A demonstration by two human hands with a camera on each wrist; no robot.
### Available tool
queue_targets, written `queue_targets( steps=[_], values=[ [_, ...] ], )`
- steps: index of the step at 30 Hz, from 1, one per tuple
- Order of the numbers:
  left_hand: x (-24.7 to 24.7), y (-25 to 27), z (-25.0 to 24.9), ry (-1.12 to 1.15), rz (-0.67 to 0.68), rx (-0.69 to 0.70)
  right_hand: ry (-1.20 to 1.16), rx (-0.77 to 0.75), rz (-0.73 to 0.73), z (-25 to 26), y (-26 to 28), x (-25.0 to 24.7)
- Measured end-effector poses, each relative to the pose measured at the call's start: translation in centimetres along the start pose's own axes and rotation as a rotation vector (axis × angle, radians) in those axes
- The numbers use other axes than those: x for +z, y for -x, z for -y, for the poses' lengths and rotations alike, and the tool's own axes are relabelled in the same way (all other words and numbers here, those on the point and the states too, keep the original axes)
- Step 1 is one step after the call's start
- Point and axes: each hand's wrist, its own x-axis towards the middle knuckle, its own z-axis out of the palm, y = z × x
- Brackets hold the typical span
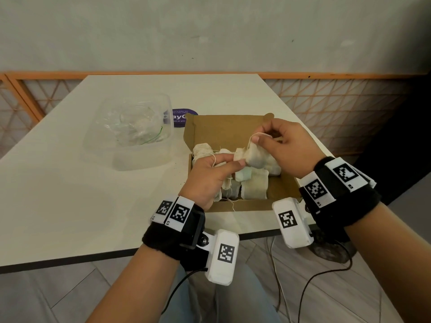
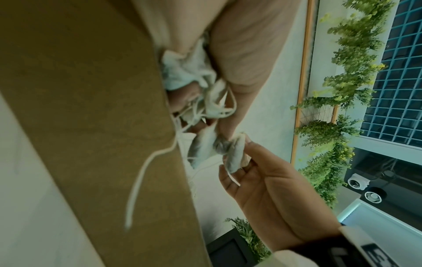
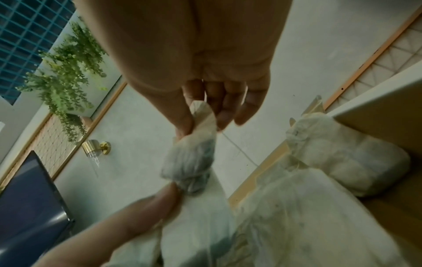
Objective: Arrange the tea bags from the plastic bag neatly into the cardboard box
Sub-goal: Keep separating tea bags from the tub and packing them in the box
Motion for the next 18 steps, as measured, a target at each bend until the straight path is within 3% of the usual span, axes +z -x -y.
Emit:
queue_targets(
  steps=[5, 13, 18],
  values=[
    [0.1, -0.3, -0.1, 0.071, -0.102, -0.023, -0.164, -0.013, 0.077, 0.0, 0.2, -0.8],
    [0.2, 0.5, -0.6, 0.072, 0.002, 0.019, -0.189, 0.033, -0.019, 0.1, 0.5, 0.2],
    [0.0, 0.2, -0.5, 0.167, -0.032, 0.0, -0.324, 0.091, 0.01, 0.0, 0.1, 0.0]
  ],
)
